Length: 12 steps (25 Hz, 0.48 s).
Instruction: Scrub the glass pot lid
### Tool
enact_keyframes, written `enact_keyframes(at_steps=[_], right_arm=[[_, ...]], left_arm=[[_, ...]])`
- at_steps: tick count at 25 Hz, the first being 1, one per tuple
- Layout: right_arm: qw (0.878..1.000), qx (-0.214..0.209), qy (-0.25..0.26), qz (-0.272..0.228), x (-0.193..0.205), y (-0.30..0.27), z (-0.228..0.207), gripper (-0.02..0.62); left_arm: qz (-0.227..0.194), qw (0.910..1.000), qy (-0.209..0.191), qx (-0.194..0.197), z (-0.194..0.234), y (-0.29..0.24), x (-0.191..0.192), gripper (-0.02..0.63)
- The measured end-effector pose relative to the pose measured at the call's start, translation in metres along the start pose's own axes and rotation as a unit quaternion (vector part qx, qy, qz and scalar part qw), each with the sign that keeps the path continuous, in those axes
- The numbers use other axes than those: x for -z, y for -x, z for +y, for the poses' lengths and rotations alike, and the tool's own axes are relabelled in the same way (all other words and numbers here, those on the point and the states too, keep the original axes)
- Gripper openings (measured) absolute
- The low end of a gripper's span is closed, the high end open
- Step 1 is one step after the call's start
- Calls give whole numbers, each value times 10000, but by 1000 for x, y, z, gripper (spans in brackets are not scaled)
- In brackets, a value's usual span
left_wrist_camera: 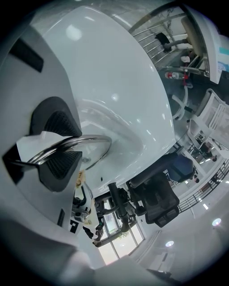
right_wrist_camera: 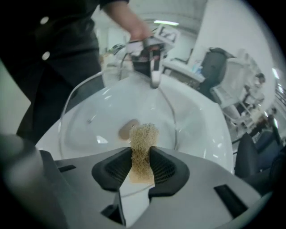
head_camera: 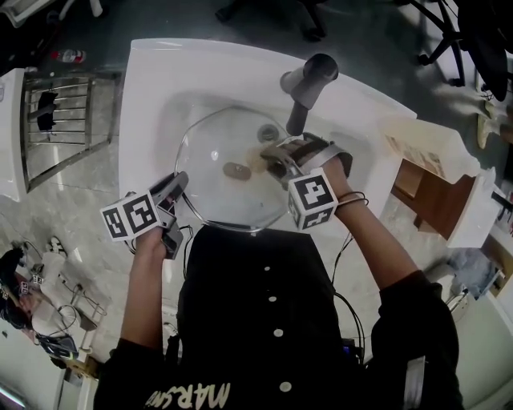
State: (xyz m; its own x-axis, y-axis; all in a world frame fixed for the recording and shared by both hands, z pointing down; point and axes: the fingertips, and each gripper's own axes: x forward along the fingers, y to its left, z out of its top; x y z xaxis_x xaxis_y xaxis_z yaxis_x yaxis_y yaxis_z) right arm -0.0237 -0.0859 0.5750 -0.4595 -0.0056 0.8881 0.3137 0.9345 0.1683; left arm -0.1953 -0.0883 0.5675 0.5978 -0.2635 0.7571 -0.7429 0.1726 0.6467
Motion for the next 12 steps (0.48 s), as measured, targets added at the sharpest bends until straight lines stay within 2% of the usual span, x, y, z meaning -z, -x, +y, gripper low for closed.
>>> enact_keyframes(at_steps=[2,4,8,12], right_arm=[[9973,584,-226,-395,-25,-8,-23,137],[9941,914,-15,-575,-49,-21,-37,137],[9887,1150,312,-913,-91,-44,-55,137],[9859,1213,677,-933,-103,-57,-63,137]], left_arm=[[3,10000,13,21,0,-1,-1,123],[4,10000,33,27,0,-1,0,123],[11,10000,33,24,0,-2,0,123],[2,10000,44,31,0,-1,-1,123]])
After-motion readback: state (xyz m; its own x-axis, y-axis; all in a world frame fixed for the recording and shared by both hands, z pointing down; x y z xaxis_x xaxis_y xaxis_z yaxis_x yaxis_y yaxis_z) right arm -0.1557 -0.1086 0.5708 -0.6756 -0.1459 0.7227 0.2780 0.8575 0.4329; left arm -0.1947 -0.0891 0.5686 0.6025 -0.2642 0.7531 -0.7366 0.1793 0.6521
